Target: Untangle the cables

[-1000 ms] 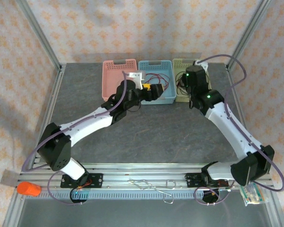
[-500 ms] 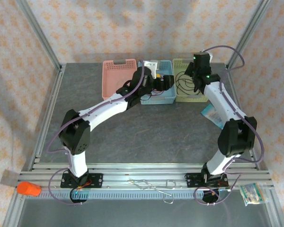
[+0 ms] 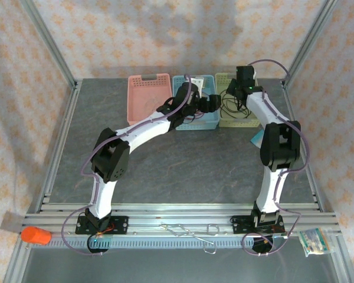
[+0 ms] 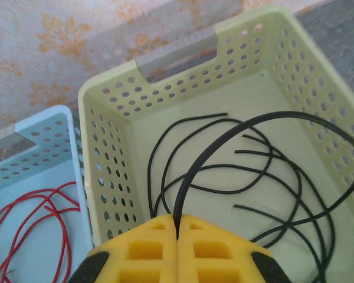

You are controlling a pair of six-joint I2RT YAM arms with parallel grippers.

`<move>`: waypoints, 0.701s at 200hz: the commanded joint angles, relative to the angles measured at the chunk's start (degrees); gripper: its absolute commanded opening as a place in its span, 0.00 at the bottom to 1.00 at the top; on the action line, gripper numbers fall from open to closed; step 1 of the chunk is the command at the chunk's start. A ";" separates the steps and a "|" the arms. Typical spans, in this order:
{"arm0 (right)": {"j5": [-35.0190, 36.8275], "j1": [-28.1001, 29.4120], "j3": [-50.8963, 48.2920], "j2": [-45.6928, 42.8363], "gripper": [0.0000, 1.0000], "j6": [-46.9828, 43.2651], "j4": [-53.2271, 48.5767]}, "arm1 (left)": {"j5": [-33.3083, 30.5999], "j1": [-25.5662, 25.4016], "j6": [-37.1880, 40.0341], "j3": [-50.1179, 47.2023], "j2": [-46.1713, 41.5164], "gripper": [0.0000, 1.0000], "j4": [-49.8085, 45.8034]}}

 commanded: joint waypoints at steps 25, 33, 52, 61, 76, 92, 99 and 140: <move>-4.33 -0.33 5.92 4.77 0.06 0.08 -2.19 | 0.04 0.61 0.21 0.45 -0.53 0.86 -0.47; -4.65 -0.28 5.90 4.82 0.09 0.29 -2.02 | 0.04 0.66 0.21 0.19 -0.72 0.86 -0.39; -5.28 -0.33 6.78 4.77 0.13 0.64 -2.21 | -0.13 0.68 0.13 -0.58 -1.33 0.86 -0.13; -5.58 -0.28 7.70 4.82 0.15 0.63 -2.90 | -0.31 0.58 0.12 -0.96 -1.67 0.86 -0.03; -6.25 -0.28 8.60 4.21 0.19 0.70 -3.42 | -0.40 0.69 -0.01 -1.40 -2.21 0.86 0.05; -6.57 -0.28 8.62 2.90 0.22 0.78 -3.68 | -0.40 0.61 -0.32 -2.28 -3.23 0.86 0.49; -6.63 -0.29 8.42 2.14 0.22 0.80 -3.79 | -0.40 0.64 -0.40 -2.77 -3.77 0.86 0.66; -7.67 -0.31 1.23 -6.49 0.22 1.55 -1.38 | -0.98 0.45 -0.32 -7.21 -8.86 0.86 1.48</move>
